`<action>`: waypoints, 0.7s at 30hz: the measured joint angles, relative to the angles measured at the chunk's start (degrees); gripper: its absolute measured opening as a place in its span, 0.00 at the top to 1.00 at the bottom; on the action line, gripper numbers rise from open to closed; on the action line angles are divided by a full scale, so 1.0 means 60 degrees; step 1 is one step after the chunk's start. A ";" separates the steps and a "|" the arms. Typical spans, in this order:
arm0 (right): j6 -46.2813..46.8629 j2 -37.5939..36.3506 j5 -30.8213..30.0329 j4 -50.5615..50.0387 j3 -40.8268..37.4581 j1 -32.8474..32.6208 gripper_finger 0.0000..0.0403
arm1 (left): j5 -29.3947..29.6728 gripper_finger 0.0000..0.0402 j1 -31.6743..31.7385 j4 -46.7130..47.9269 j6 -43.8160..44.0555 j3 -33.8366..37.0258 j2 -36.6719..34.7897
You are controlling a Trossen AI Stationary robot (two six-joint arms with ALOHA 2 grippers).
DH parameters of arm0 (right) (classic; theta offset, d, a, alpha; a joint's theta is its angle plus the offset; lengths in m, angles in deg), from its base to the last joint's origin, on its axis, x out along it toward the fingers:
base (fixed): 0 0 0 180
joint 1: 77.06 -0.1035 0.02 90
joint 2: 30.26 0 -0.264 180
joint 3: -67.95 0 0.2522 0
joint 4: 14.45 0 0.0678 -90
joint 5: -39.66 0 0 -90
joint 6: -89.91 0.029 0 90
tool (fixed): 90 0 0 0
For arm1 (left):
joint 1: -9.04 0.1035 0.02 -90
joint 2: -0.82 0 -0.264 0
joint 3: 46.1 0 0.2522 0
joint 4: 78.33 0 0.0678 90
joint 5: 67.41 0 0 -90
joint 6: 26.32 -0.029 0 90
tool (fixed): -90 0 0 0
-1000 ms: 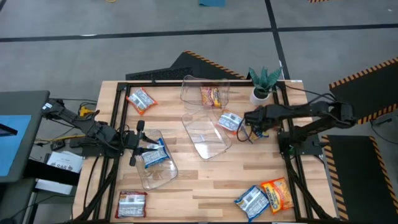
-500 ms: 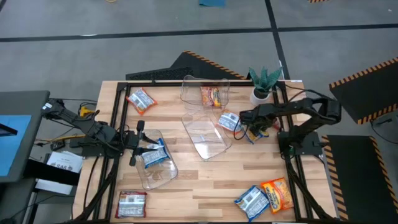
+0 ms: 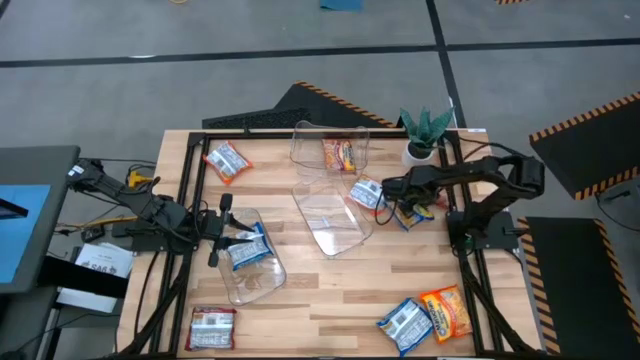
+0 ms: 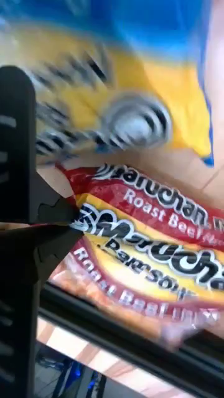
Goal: Sort Maruchan noodles
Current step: Put the top red noodle pack into the top transparent bin
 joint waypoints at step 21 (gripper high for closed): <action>0.0643 -0.1901 -0.2824 -0.1106 0.5488 -0.3683 0.97 | -0.0004 0.74 0.0000 -0.0113 -0.0007 0.0000 0.0000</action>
